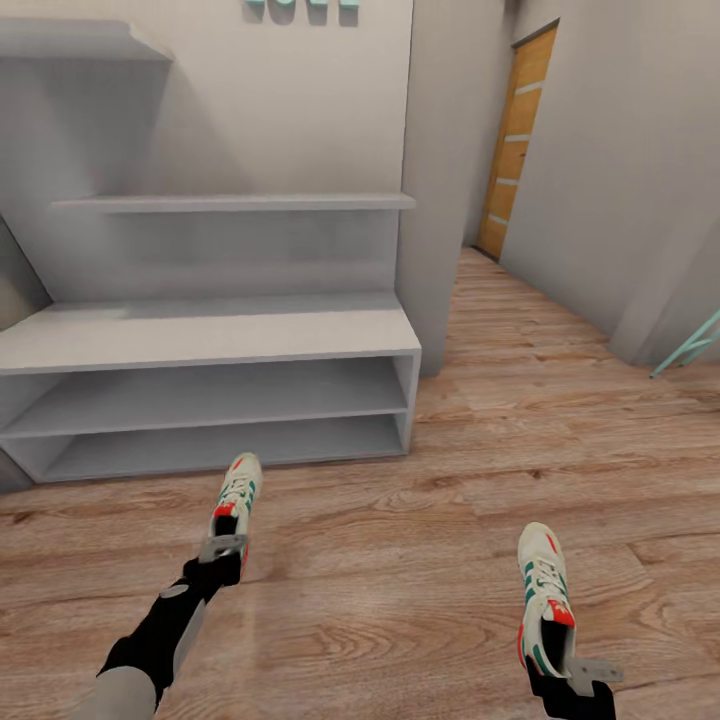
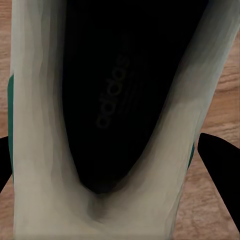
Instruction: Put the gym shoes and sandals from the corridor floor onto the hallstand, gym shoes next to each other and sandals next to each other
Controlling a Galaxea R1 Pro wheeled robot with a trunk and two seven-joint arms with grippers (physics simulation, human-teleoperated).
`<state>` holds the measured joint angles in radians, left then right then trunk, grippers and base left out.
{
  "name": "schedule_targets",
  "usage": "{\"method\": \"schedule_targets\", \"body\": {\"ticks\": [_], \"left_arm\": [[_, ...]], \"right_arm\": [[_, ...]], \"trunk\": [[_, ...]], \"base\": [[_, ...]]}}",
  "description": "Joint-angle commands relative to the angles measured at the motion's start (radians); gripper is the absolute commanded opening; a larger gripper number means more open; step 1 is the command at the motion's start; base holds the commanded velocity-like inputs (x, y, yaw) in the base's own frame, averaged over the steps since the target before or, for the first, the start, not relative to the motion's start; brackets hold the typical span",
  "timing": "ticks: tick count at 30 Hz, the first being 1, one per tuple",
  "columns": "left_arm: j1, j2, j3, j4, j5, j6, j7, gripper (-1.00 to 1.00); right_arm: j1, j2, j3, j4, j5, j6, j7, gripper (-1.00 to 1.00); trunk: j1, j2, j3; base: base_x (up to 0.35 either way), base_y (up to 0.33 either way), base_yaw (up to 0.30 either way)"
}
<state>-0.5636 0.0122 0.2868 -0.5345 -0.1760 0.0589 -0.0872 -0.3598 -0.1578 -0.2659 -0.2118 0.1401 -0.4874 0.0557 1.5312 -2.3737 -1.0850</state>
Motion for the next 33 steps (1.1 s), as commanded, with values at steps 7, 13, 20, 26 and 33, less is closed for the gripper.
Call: {"method": "schedule_targets", "body": {"ticks": [7,13,20,26,33], "left_arm": [[-0.097,-0.021,-0.004,-0.002,-0.02,0.104,0.096,-1.0],[-0.169,-0.028,-0.005,-0.002,-0.023,0.17,0.118,-1.0],[-0.246,-0.03,-0.005,0.0,-0.024,0.233,0.12,-1.0],[-0.288,-0.028,-0.006,0.009,-0.025,0.274,0.117,-1.0],[-0.329,-0.022,-0.015,0.011,-0.024,0.309,0.113,-1.0]], "right_arm": [[-0.001,0.001,-0.009,0.0,0.007,-0.003,0.004,-1.0],[-0.001,0.001,-0.009,0.0,0.008,-0.003,0.004,-1.0],[-0.001,0.0,-0.009,0.0,0.007,-0.003,0.004,-1.0],[-0.001,0.0,-0.009,0.0,0.007,-0.003,0.004,-1.0],[-0.001,0.001,-0.009,-0.001,0.008,-0.003,0.005,-1.0]], "trunk": [[0.0,0.0,-0.001],[0.0,0.0,-0.001],[0.0,0.0,-0.001],[0.0,0.0,-0.001],[0.0,0.0,-0.001]], "base": [[0.0,0.0,0.0],[0.0,0.0,0.0],[0.0,0.0,0.0],[0.0,0.0,0.0],[0.0,0.0,0.0]]}}
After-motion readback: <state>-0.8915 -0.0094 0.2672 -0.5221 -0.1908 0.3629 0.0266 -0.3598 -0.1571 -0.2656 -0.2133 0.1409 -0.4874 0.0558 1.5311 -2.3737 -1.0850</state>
